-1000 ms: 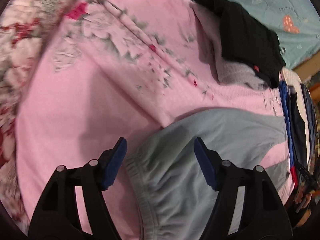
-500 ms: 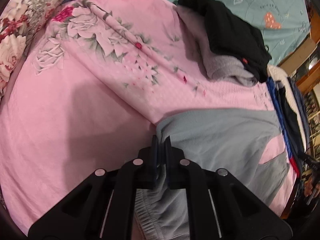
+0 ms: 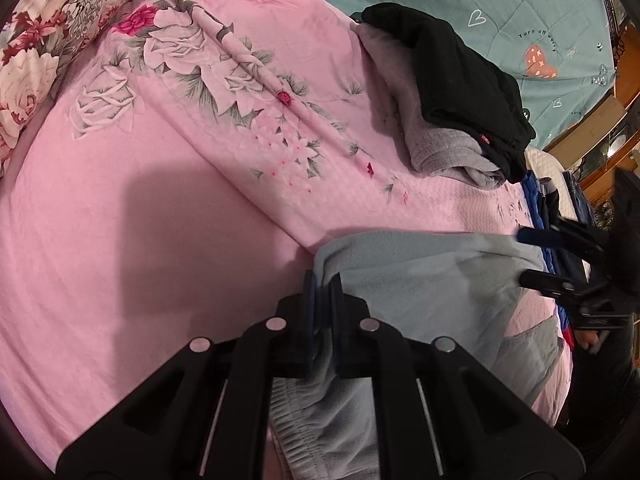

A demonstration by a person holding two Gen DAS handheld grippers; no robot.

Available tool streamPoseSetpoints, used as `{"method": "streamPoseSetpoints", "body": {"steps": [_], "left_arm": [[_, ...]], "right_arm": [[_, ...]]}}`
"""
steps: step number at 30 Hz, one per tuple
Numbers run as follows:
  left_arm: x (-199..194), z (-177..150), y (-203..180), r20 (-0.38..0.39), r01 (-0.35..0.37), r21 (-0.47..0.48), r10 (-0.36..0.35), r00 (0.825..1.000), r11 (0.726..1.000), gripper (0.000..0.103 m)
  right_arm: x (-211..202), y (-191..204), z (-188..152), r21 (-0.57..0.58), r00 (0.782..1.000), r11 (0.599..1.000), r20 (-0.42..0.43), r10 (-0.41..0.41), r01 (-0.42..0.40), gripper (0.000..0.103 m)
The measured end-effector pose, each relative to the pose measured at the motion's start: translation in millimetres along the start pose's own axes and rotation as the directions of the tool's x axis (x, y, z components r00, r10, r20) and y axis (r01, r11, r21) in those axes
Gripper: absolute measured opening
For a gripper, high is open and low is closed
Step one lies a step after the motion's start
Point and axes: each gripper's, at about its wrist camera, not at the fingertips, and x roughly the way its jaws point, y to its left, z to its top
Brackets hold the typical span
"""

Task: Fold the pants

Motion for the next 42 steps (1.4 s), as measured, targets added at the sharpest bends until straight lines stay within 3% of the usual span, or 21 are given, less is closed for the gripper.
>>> {"method": "streamPoseSetpoints", "body": {"steps": [3,7,8,9,12,16,24,28,31,37,42], "left_arm": [[0,-1,2,-0.005,0.003,-0.006,-0.003,1.000,1.000,0.007],[4,-1,4,-0.018,0.007,-0.015,-0.007,1.000,1.000,0.007],[5,-1,4,-0.021,0.006,-0.016,-0.007,1.000,1.000,0.007],[5,-1,4,-0.021,0.002,-0.014,-0.002,1.000,1.000,0.007],[5,0,2,-0.006,-0.023,-0.018,0.023,1.000,1.000,0.007],[4,6,8,0.019,-0.058,-0.057,0.059,0.998,0.997,0.007],[8,10,2,0.022,-0.087,-0.038,0.088,0.996,0.995,0.007],[-22,4,-10,0.072,-0.072,-0.012,0.073,0.995,0.997,0.007],[-57,-10,-32,0.121,-0.060,0.038,0.055,0.991,0.997,0.007],[-113,-74,-65,0.152,-0.089,0.126,0.069,0.986,0.988,0.007],[-123,-133,-65,0.116,-0.107,0.145,0.091,0.989,0.984,0.007]], "right_arm": [[46,12,28,-0.127,0.995,0.992,-0.097,0.001,-0.013,0.055],[76,12,41,-0.172,0.989,0.985,-0.147,-0.005,-0.021,0.051],[79,12,40,-0.178,0.987,0.983,-0.157,0.013,-0.042,0.044],[84,13,39,-0.190,0.984,0.980,-0.175,0.022,-0.056,0.022],[93,15,37,-0.211,0.983,0.977,-0.181,-0.005,-0.034,0.006],[91,12,53,-0.177,0.993,0.984,-0.118,-0.016,-0.005,0.004],[116,-2,63,-0.073,0.989,0.997,-0.146,0.010,-0.021,0.004],[92,8,64,-0.046,0.992,0.999,-0.120,0.023,-0.029,0.004],[50,21,58,-0.069,0.997,0.997,-0.067,0.026,-0.030,0.004],[-22,56,23,-0.075,0.995,0.992,0.015,0.098,-0.097,0.004],[-47,93,-28,-0.106,0.986,0.981,0.010,0.164,-0.162,0.004]]}}
